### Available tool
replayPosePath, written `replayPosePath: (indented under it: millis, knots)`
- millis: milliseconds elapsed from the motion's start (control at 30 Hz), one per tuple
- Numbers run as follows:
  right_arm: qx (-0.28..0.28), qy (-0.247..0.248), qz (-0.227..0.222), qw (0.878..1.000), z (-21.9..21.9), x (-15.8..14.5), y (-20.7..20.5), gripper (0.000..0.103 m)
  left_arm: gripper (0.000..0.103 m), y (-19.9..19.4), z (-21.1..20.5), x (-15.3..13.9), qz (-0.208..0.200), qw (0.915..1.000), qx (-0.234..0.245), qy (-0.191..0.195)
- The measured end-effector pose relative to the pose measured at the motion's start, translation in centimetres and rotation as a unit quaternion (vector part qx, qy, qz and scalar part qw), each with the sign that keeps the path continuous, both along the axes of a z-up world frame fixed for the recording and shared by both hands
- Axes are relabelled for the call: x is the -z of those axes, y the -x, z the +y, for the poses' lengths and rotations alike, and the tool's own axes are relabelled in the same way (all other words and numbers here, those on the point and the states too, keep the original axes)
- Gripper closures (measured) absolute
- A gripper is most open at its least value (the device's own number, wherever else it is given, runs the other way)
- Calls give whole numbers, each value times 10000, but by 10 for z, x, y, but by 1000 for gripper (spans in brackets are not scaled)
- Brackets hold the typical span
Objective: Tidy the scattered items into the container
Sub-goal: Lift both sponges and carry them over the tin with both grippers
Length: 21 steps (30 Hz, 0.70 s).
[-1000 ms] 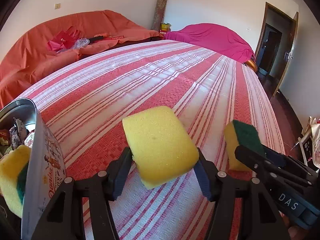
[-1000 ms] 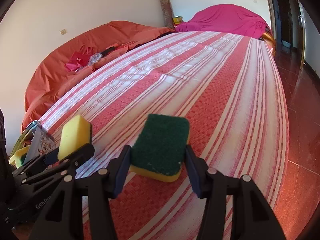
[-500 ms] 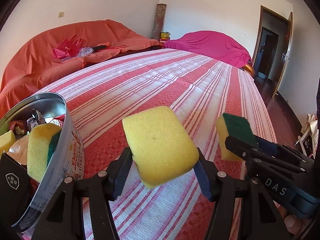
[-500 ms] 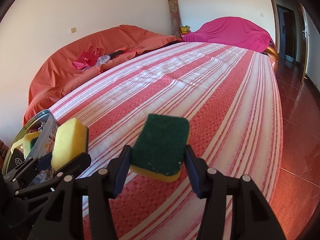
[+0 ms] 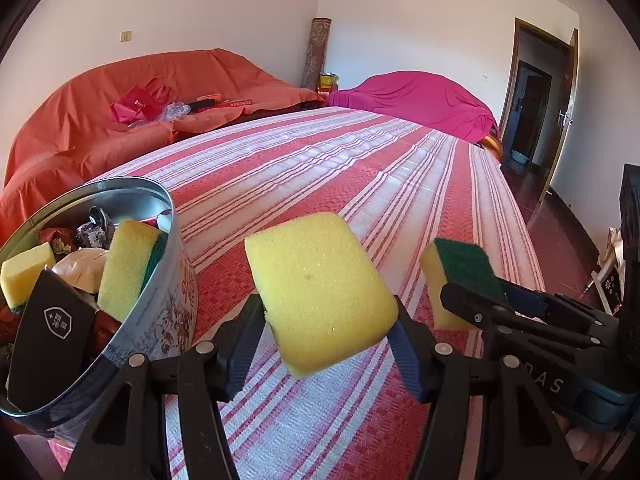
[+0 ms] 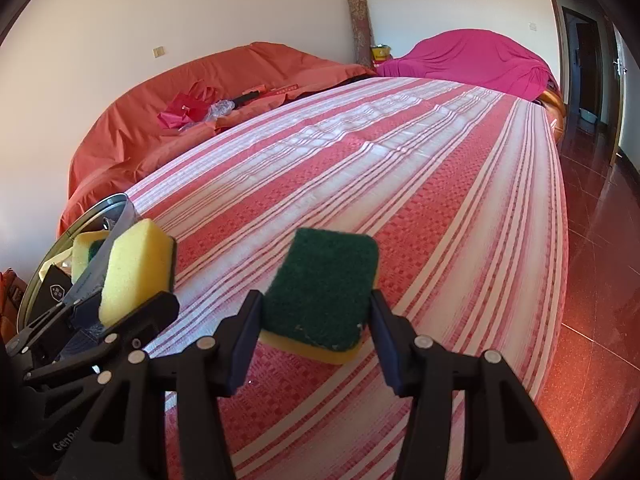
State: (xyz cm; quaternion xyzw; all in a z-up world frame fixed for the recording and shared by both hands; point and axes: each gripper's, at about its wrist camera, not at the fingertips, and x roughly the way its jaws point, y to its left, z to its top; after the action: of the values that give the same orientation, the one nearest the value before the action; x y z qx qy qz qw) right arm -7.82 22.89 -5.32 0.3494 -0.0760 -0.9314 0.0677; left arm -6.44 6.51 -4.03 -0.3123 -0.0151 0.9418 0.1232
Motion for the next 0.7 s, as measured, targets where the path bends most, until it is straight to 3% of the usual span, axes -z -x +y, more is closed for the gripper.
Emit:
replayPosePath:
  millis: [433, 700]
  knots:
    - [-398, -280, 4, 9988, -36, -7, -21, 50, 41, -36, -28, -11, 299, 9993, -136, -180]
    - [-535, 398, 122, 9977, -52, -33, -22, 50, 41, -54, -53, -49, 909, 9952, -278, -247]
